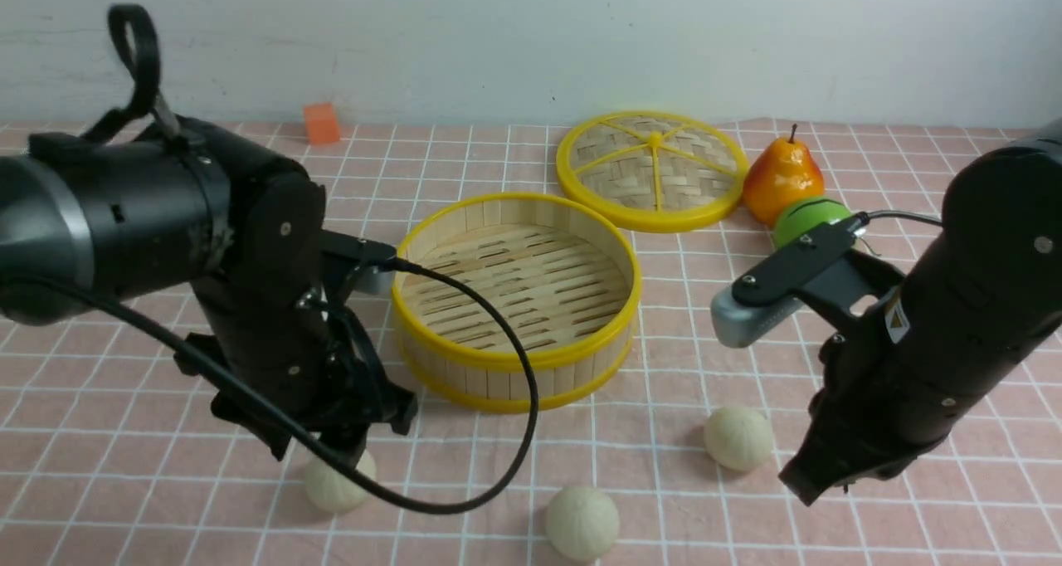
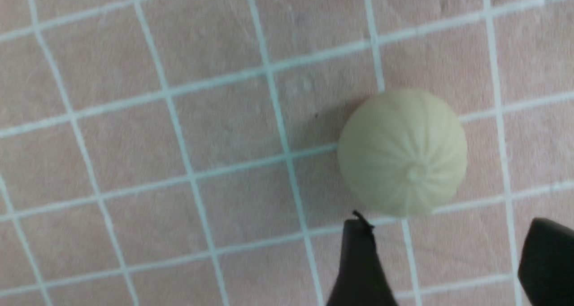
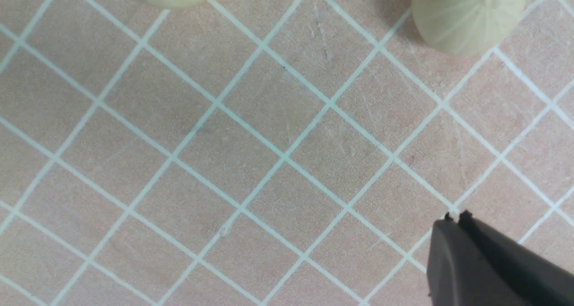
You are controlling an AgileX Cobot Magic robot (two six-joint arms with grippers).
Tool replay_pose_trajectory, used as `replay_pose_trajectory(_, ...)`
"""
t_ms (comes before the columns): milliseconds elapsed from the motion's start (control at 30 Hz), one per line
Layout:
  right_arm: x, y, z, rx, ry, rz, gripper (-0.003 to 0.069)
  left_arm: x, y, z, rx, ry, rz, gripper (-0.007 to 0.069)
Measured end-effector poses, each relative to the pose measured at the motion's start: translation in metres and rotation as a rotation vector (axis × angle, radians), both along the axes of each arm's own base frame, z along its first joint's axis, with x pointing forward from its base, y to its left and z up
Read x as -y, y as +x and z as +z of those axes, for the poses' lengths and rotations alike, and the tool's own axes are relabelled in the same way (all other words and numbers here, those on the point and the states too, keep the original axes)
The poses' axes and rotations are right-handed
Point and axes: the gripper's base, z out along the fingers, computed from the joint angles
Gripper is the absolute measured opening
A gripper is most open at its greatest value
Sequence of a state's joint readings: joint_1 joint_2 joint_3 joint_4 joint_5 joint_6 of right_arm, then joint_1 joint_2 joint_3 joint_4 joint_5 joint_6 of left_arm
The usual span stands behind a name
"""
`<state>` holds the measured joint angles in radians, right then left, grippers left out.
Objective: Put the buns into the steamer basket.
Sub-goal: Use the left arm to grab a steamed stuffed bun
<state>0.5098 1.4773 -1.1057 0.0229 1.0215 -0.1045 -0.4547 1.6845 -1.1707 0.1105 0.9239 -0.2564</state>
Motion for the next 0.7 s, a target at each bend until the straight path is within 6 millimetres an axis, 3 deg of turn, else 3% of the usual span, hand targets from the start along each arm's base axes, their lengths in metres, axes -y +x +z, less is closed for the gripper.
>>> replay_pose_trajectory(100,0.000,0.001,0.000,0.007,0.005,-0.001,0.0000,0.003,0.009,-0.013,0.019,0.004,0.012,0.0493)
replay_pose_trajectory(267,-0.001,0.001,0.000,0.011,0.007,-0.002,0.0003,0.005,0.016,-0.027,0.013,0.018,0.024,0.0468)
replay_pose_trajectory(533,-0.001,0.001,0.000,0.015,0.010,-0.002,0.0010,0.006,0.018,-0.038,-0.017,0.030,0.029,0.0201)
replay_pose_trajectory(700,-0.001,0.002,0.001,0.025,0.015,-0.002,0.0015,0.008,0.022,-0.027,-0.025,0.038,0.037,0.0062)
